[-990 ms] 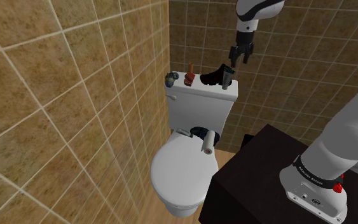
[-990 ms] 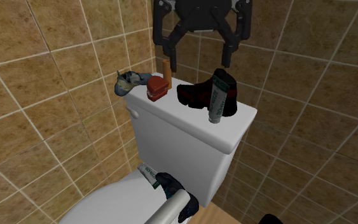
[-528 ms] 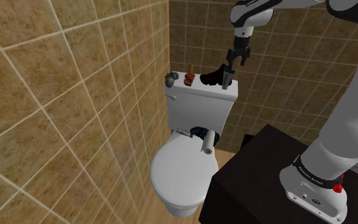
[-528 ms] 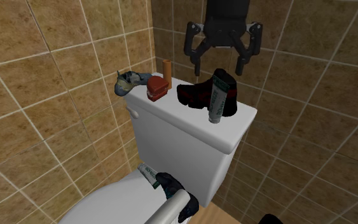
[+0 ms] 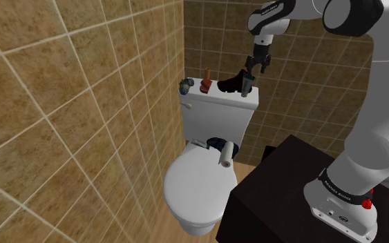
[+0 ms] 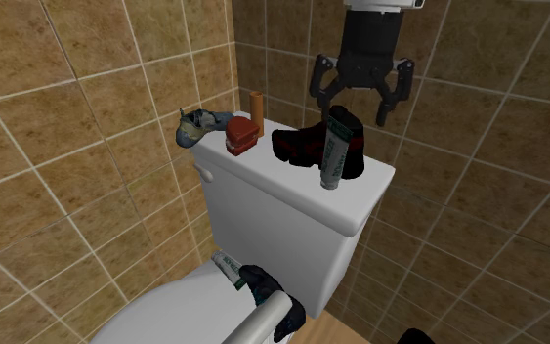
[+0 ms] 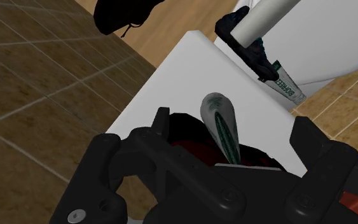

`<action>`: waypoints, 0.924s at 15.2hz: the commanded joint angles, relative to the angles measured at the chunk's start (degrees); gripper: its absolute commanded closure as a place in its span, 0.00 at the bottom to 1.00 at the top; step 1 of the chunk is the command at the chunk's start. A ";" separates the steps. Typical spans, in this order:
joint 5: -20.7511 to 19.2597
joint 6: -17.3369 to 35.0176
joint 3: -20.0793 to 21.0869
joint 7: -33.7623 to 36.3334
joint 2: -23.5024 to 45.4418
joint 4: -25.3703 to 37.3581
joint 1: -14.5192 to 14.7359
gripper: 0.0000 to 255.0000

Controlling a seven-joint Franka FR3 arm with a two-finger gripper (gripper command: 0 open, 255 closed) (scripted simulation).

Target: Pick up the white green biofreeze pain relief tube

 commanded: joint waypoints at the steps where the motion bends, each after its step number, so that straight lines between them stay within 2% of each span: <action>1: 0.31 1.24 0.08 -0.23 1.00 -0.25 -0.20 0.00; 6: 0.65 3.49 0.25 -0.47 2.10 -1.43 -0.27 0.00; 7: 0.64 3.35 0.23 -0.48 2.08 -1.31 -0.29 1.00; 14: 0.64 3.38 0.24 -0.47 2.07 -1.34 -0.27 1.00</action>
